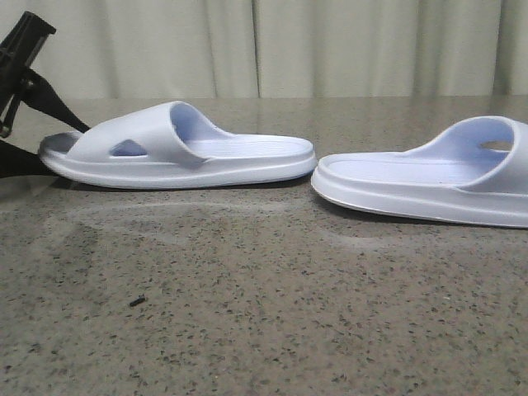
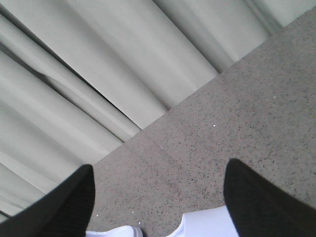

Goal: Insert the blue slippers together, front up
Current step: 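Lower left and right grippers onto the heels of the two slippers, then grasp the slipper heel with the left gripper and lift it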

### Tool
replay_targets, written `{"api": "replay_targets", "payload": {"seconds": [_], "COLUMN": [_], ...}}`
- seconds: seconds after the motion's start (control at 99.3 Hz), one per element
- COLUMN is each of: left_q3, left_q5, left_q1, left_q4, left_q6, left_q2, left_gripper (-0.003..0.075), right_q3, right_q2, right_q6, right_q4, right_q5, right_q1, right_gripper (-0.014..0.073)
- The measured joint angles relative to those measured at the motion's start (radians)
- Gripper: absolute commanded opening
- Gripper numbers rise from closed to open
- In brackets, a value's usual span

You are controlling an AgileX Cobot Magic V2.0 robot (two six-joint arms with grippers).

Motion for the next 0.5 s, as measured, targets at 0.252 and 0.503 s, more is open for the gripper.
{"api": "replay_targets", "payload": {"seconds": [0.252, 0.503], "left_q3": [-0.002, -0.002], "left_q5": [0.012, 0.012], "left_q1": [-0.002, -0.002], "left_q4": [0.018, 0.011], "left_q6": [0.107, 0.177], "left_q2": [0.002, 0.006], "left_gripper": [0.0019, 0.0019], "right_q3": [0.0, 0.0], "right_q2": [0.0, 0.0], "right_q6": [0.0, 0.0], "right_q4": [0.0, 0.0], "right_q5": [0.0, 0.0], "right_q1": [0.0, 0.0], "right_gripper": [0.0475, 0.0475]}}
